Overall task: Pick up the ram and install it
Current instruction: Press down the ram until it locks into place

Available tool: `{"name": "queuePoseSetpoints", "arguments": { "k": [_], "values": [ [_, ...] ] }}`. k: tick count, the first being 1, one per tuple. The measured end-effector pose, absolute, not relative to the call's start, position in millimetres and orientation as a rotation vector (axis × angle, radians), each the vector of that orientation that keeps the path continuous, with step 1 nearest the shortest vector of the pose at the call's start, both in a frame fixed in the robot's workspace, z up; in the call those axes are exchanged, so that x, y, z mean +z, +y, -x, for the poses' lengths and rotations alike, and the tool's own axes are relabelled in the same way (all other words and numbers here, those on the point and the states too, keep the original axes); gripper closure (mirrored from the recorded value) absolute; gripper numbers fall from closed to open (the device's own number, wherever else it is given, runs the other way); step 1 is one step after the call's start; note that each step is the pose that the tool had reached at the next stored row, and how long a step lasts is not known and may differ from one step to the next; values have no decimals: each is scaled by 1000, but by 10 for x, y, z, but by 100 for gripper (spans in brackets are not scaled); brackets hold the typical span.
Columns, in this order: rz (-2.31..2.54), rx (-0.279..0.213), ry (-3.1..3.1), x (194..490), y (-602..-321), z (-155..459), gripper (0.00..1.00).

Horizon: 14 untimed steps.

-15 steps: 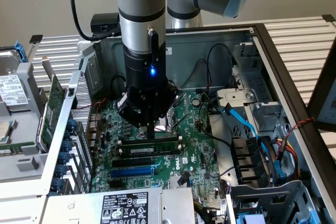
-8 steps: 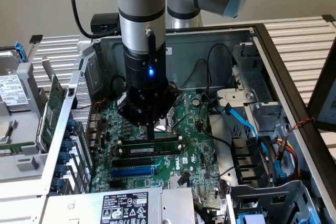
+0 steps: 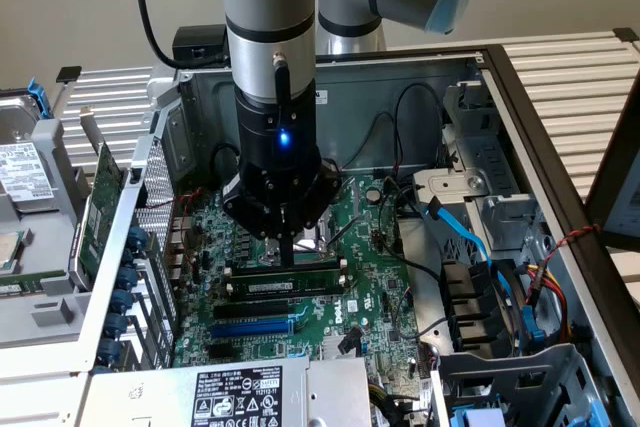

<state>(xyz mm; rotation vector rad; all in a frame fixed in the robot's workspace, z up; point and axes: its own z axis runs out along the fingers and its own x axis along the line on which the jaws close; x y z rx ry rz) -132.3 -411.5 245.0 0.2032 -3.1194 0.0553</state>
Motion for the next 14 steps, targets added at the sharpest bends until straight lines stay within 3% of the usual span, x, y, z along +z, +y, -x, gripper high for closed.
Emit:
{"name": "queuePoseSetpoints", "arguments": {
  "k": [14],
  "values": [
    [-19,55,-3132,2449,-4115,1322,89]
  ]
}}
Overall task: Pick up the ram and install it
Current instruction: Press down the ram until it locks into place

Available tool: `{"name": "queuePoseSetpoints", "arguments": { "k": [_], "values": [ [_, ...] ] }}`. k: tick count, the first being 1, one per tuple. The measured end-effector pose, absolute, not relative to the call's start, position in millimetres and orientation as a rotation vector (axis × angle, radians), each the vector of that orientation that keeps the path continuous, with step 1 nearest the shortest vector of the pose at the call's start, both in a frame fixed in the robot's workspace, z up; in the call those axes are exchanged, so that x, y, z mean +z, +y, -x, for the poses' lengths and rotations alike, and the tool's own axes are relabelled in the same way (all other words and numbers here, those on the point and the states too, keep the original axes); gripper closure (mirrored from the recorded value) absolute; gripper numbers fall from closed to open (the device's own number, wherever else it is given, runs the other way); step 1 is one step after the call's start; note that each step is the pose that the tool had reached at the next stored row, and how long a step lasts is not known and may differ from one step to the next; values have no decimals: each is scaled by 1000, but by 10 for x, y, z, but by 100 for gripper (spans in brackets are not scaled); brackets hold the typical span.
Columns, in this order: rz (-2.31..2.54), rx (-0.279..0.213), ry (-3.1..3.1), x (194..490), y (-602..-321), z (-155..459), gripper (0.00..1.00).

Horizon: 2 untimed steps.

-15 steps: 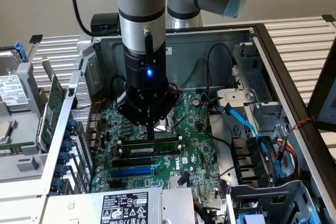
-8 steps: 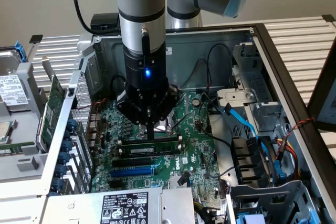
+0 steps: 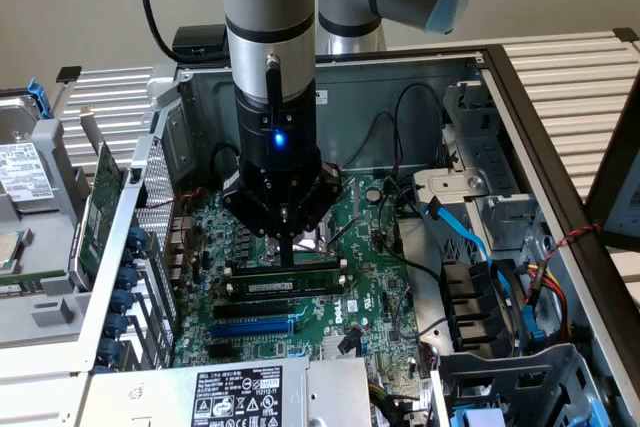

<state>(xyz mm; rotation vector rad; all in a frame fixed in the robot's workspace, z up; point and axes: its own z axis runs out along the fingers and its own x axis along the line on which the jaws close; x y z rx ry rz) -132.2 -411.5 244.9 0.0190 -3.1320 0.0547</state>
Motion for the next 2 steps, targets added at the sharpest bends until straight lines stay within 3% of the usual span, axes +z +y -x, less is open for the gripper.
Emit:
{"name": "queuePoseSetpoints", "arguments": {
  "k": [2],
  "values": [
    [-19,55,-3132,2449,-4115,1323,89]
  ]
}}
